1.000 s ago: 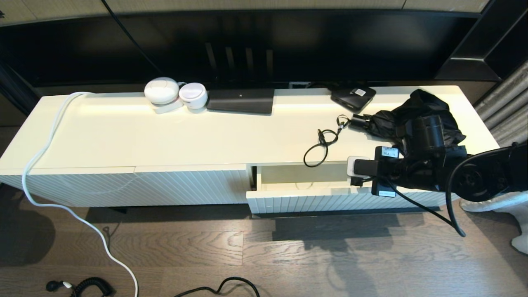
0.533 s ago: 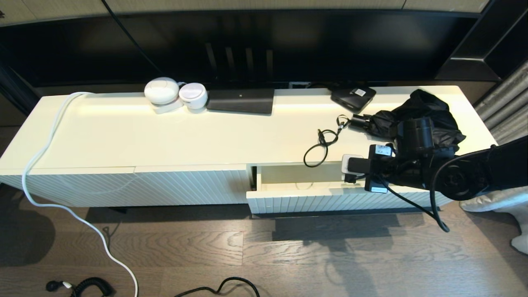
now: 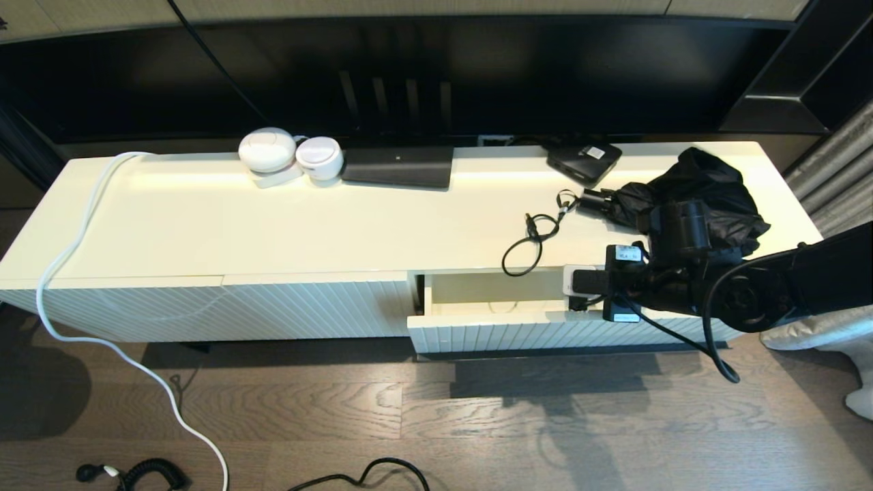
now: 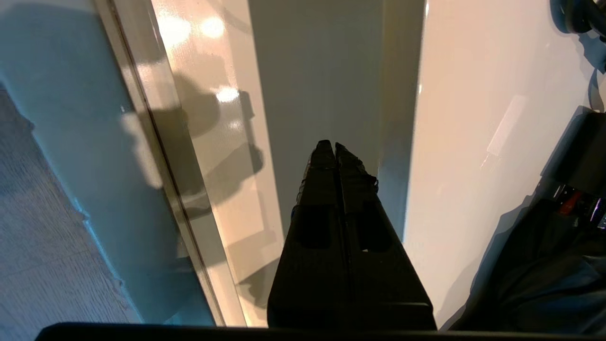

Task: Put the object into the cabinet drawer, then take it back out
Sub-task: Open the drawer

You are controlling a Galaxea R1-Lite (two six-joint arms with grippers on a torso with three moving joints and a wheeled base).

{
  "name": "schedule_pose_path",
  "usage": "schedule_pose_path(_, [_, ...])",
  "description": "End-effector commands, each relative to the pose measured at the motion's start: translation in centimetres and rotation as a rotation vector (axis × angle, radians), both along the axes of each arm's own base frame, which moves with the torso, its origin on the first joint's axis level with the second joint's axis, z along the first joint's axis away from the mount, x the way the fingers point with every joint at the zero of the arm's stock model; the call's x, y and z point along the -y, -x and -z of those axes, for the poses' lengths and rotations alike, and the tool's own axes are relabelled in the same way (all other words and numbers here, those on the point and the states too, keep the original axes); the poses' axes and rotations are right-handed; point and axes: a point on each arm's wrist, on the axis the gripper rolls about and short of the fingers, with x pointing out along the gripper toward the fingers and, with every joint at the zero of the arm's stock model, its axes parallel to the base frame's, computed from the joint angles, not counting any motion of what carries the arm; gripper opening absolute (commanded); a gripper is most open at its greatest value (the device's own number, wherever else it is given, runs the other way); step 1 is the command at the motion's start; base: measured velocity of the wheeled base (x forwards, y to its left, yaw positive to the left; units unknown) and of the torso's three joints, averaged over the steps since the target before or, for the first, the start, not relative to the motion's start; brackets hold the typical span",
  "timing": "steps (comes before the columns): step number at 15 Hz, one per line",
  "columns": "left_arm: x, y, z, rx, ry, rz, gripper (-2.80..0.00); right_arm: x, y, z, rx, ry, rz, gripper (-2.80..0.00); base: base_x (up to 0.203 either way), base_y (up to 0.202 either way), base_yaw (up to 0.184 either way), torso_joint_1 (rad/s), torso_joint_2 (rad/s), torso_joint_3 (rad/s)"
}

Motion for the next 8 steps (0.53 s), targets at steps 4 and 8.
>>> schedule_pose_path(4, [0.0,0.0,0.0,-0.001,0.0,0.0,-2.8,0.2,0.8,0.0,-0.05,0.04,-0.016,-2.8,0.0,0.0,0.0,0.0,0.0,0.0])
schedule_pose_path(8, [0.0,0.0,0.0,0.0,0.0,0.0,-2.8,0.0,1.7,0.4,-0.104,0.059,-0.029,-2.8,0.0,0.0,0.0,0.0,0.0,0.0])
